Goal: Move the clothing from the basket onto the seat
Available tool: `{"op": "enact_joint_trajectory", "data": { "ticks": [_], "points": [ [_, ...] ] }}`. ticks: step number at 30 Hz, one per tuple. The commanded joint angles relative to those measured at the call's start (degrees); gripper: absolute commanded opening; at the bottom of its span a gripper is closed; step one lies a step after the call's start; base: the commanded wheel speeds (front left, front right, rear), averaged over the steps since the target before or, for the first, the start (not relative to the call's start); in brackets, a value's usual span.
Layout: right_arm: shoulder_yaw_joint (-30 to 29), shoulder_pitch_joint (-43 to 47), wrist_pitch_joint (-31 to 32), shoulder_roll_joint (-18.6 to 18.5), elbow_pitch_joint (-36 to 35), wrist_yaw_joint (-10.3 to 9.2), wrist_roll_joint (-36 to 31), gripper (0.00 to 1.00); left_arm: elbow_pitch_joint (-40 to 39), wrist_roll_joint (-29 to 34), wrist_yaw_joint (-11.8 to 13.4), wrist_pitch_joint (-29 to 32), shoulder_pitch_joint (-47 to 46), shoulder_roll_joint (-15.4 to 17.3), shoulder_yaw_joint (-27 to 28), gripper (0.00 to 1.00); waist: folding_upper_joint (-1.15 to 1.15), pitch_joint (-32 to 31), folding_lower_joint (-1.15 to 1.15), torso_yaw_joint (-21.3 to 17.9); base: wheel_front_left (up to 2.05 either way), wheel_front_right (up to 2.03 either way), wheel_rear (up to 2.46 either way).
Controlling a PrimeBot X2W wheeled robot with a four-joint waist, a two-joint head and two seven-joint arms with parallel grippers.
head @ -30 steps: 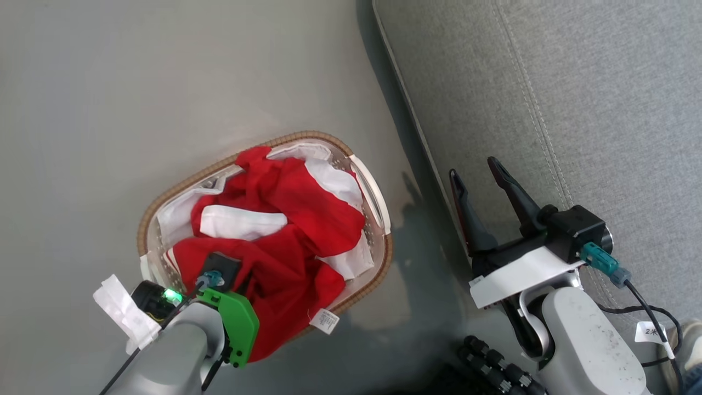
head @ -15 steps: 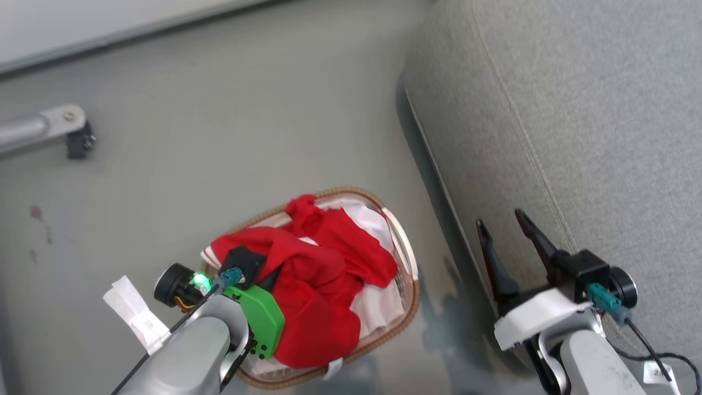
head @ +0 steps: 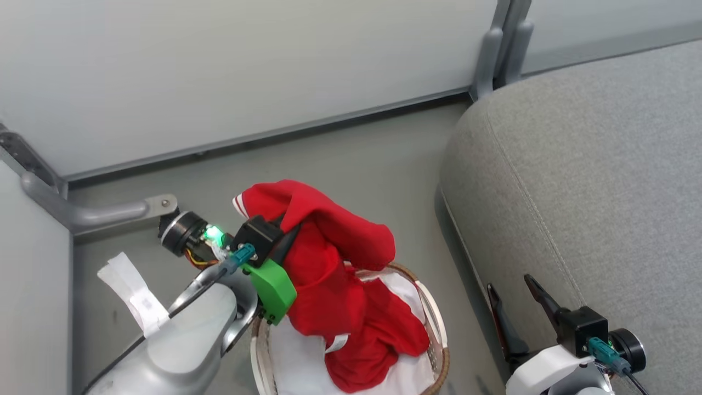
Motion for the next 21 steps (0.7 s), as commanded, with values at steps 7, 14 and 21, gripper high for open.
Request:
{"op": "enact_joint_trajectory", "data": {
  "ticks": [7,14,21],
  "points": [
    [-0.50,1.59,-0.28,-0.26,-0.30,-0.04,-0.64,1.00,-3.37,2.20,-0.37,-0.22,-5.40,0.60,0.55,0.00,0.00,-8.34,0.00,3.11,0.00,0.00,0.00],
    [0.49,1.03,-0.28,-0.25,-0.82,-0.04,-0.55,1.00,-5.89,4.09,-0.79,-0.21,-10.00,0.43,-0.42,0.00,0.00,-9.07,0.00,3.56,0.00,0.00,0.00],
    [4.23,-2.90,-0.28,-0.23,-0.33,-0.04,-1.15,1.00,-7.22,4.23,-0.96,0.25,-12.29,-0.65,-2.08,0.00,0.00,-9.13,0.00,4.07,0.00,0.00,0.00]
  ]
}}
